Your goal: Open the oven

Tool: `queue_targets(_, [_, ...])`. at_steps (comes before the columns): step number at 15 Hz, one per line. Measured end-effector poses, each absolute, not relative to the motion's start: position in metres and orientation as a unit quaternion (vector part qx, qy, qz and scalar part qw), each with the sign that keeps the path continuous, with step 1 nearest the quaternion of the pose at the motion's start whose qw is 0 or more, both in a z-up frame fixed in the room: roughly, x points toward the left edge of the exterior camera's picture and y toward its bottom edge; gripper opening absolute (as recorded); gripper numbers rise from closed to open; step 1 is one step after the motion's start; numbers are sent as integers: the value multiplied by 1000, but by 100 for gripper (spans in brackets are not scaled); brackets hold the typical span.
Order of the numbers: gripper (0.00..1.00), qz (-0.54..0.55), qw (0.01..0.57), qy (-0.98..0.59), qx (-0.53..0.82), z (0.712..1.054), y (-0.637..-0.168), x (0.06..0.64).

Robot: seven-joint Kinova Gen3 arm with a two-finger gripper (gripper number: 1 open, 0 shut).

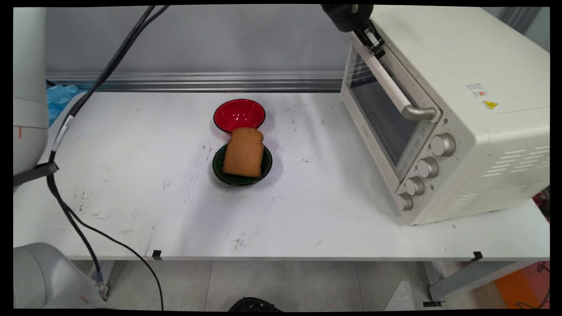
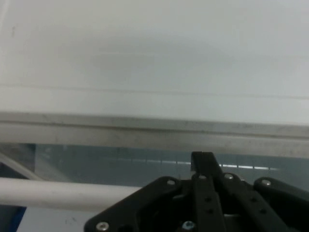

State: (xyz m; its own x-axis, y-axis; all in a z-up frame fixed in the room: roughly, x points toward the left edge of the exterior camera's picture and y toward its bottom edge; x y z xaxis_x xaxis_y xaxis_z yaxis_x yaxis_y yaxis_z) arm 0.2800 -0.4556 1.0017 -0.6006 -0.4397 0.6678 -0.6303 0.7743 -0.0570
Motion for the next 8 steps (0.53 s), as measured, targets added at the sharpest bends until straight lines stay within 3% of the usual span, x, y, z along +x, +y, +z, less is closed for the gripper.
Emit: queue_targets(8, [0, 134, 311, -888, 310, 995, -449, 291])
